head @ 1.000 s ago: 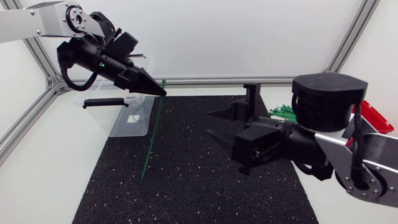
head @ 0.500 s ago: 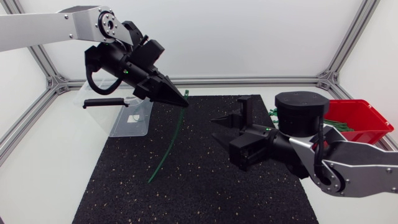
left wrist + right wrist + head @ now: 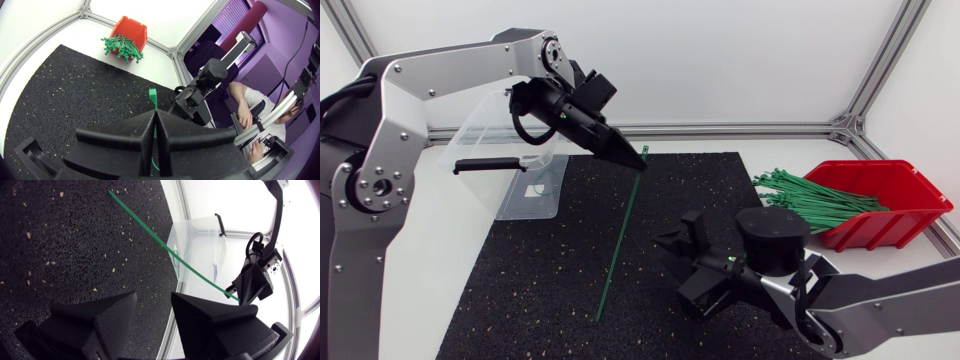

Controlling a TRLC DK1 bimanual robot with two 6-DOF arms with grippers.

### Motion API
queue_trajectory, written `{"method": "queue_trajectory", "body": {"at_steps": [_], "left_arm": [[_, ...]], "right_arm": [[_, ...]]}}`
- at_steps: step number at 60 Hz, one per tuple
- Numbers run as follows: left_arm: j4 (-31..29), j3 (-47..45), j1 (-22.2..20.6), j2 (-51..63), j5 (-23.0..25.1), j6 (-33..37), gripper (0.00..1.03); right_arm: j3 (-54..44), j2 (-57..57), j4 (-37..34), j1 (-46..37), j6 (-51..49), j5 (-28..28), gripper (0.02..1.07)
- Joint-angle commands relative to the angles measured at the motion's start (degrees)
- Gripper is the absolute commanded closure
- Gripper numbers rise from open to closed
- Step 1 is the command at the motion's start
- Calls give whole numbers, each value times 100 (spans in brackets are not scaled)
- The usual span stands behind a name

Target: Take a green cable tie from the red box, thread the tail through the head to close it, then place it in the transparent bin on the left.

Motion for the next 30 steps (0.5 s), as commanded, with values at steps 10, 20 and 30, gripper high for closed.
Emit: {"method": "queue_trajectory", "body": {"at_steps": [10,20,30], "left_arm": [[-252,464,-65,503,129,169,100],[-402,684,-100,599,147,99,100],[-455,684,-65,643,191,81,100]], "right_arm": [[15,627,533,408,-461,86,53],[182,979,612,619,-513,139,53],[437,1163,603,742,-592,130,53]]}}
